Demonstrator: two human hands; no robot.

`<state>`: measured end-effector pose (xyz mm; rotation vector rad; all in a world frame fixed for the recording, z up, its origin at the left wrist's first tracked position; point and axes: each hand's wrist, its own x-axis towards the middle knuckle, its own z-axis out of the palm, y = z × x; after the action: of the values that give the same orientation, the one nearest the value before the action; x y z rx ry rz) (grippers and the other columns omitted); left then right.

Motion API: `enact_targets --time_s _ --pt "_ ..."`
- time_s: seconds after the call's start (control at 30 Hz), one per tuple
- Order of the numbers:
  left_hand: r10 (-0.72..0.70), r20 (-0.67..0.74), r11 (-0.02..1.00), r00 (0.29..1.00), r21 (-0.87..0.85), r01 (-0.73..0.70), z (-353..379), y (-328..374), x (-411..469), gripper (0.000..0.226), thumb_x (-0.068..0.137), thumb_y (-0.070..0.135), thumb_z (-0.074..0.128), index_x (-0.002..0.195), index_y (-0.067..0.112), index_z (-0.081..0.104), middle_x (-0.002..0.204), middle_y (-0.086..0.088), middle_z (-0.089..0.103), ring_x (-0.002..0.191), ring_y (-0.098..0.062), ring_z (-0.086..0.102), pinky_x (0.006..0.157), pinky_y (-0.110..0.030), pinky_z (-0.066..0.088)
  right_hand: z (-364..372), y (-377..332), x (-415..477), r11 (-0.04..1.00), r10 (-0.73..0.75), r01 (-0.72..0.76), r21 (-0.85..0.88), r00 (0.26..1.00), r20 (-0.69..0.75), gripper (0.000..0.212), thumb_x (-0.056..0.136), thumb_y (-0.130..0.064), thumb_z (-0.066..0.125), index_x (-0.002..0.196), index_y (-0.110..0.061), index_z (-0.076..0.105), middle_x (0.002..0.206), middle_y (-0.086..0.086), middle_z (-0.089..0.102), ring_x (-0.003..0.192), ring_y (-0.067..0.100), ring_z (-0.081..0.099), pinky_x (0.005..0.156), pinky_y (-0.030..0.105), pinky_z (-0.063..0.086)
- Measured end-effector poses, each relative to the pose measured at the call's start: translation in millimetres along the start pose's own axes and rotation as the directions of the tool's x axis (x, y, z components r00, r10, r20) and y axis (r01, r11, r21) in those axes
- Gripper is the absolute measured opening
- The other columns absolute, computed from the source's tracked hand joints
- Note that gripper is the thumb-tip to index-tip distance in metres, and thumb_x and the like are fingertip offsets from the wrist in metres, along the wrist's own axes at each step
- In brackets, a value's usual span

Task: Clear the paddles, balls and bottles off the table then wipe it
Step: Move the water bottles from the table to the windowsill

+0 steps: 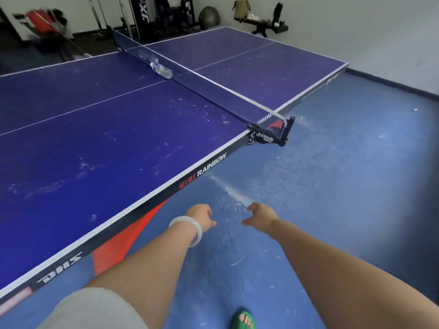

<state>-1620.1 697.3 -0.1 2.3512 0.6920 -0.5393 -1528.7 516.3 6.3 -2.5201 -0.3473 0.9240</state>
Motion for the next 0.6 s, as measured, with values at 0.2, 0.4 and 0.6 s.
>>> enact_targets --time_s 0.2,0.4,0.6 --pt "-0.101 -0.035 0.992 0.994 -0.078 0.098 -44.4 4.4 68.3 0.041 0.094 0.028 0.064 0.132 0.015 0.054 0.131 -0.004 0.056 0.118 -0.024 0.056 0.101 -0.035 0.045 -39.8 -47.7 98.0 0.987 -0.079 0.089 -0.137 0.994 0.075 0.051 0.090 -0.025 0.067 0.137 -0.013 0.051 0.127 0.004 0.056 0.098 0.021 0.056 0.094 0.029 0.048" --pt "-0.171 -0.091 0.981 0.981 -0.105 0.161 -104.6 -6.7 163.0 0.032 0.091 0.027 0.067 0.119 0.013 0.061 0.120 -0.009 0.063 0.098 -0.025 0.059 0.085 -0.035 0.048 -60.8 -111.1 200.5 0.957 -0.129 0.161 -0.243 0.981 0.143 0.050 0.092 -0.026 0.067 0.135 -0.007 0.052 0.134 0.010 0.056 0.116 0.026 0.057 0.095 0.031 0.047" --pt "-0.173 -0.098 0.975 0.980 -0.157 0.156 -171.4 -14.7 248.9 0.042 0.091 0.030 0.068 0.129 0.017 0.056 0.132 -0.004 0.056 0.118 -0.024 0.055 0.097 -0.034 0.046 -89.1 -176.5 289.0 0.960 -0.126 0.153 -0.236 0.984 0.127 0.055 0.088 -0.027 0.071 0.138 -0.010 0.052 0.139 0.005 0.053 0.126 0.023 0.052 0.100 0.028 0.044"
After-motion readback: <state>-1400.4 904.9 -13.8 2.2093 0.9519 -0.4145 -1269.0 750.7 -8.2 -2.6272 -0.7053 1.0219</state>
